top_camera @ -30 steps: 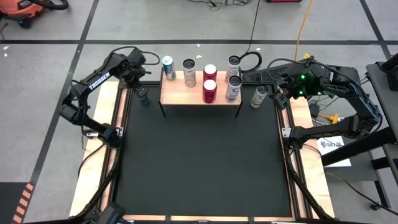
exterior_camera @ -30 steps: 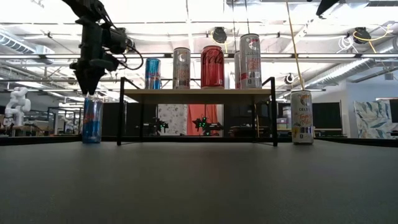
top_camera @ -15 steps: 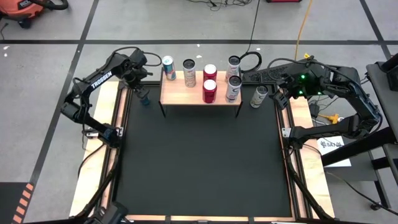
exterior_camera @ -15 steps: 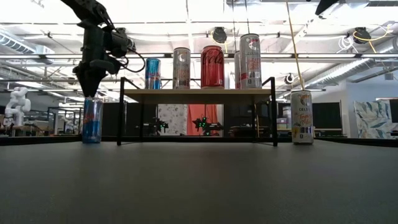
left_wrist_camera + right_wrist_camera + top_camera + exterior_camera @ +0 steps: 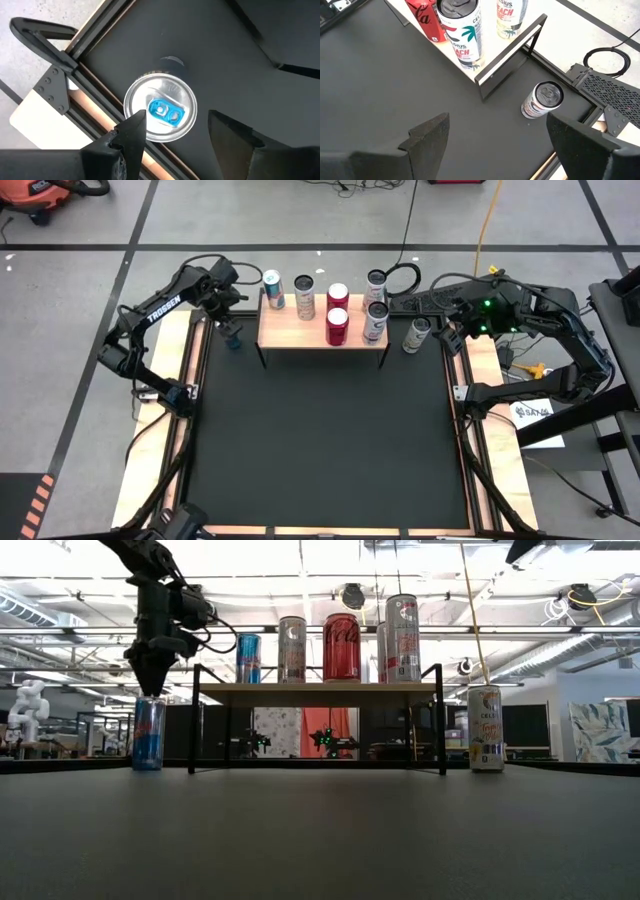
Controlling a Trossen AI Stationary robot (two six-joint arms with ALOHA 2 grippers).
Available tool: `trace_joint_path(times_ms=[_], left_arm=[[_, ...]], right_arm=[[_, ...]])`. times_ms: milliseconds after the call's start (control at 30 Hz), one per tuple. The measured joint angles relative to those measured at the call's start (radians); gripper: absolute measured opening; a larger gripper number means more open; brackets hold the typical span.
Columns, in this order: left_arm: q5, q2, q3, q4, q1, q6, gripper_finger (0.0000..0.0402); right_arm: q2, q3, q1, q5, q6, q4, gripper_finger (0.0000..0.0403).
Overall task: Place canned beverage on shelf
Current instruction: Put the blue soda can on the shelf aligned with the other blue soda can
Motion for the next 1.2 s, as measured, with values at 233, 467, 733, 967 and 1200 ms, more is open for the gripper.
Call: trace_joint_path(times_ms=[233, 467, 733, 967, 1200], left_arm=[[-0.055, 0.0, 0.0, 0.003, 0.002, -0.001, 0.0202], [-0.057, 0.0, 0.0, 0.002, 0.002, -0.003, 0.0202], [-0.078, -0.002, -0.058, 0.006, 0.002, -0.022, 0.0202], [-0.106, -0.005, -0.088, 0.006, 0.008, -0.002, 0.0201], [-0.089, -0.003, -0.089, -0.004, 0.009, 0.006, 0.02]], right_arm=[[0.0, 0.0, 0.0, -0.002, 0.0, 0.013, 0.0318], [0.0, 0.0, 0.0, -0.002, 0.0, 0.013, 0.0318], [0.0, 0.0, 0.0, -0.002, 0.003, 0.013, 0.0318], [0.0, 0.0, 0.0, -0.03, 0.004, 0.013, 0.0318], [0.0, 0.0, 0.0, -0.03, 0.016, 0.017, 0.0318]])
